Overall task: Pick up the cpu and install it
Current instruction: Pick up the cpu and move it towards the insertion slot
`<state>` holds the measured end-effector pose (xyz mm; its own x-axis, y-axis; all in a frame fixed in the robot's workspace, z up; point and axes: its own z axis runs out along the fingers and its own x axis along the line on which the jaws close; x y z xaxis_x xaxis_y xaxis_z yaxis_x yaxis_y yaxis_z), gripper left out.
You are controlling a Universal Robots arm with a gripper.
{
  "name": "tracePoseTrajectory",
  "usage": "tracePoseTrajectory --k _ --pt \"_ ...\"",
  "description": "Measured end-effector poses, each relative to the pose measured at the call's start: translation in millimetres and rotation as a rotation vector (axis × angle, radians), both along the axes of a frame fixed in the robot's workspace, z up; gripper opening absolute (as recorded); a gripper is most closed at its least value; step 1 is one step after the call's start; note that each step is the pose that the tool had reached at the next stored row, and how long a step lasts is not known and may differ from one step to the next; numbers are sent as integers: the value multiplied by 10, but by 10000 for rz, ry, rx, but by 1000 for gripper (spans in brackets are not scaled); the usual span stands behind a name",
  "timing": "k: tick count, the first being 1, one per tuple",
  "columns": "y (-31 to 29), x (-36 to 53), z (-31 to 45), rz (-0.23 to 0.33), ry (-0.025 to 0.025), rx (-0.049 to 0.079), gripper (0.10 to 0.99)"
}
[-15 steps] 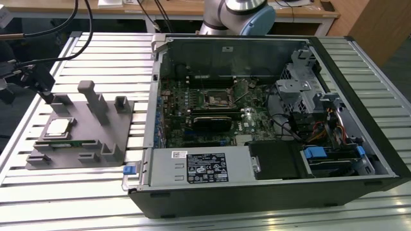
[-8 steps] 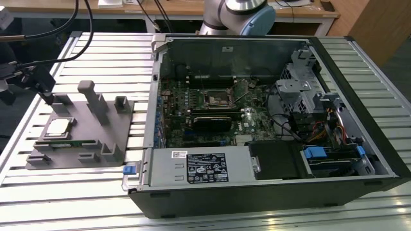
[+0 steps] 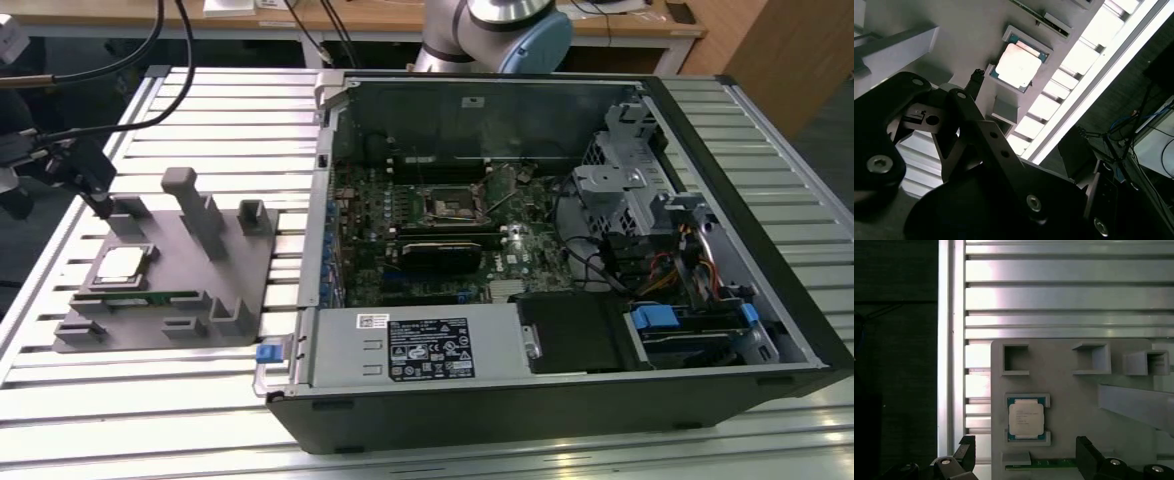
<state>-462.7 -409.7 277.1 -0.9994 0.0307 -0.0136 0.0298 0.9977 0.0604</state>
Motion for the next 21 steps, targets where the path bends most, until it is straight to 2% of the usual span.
tracePoseTrajectory --k 21 --pt "0 1 -56 1 1 1 878"
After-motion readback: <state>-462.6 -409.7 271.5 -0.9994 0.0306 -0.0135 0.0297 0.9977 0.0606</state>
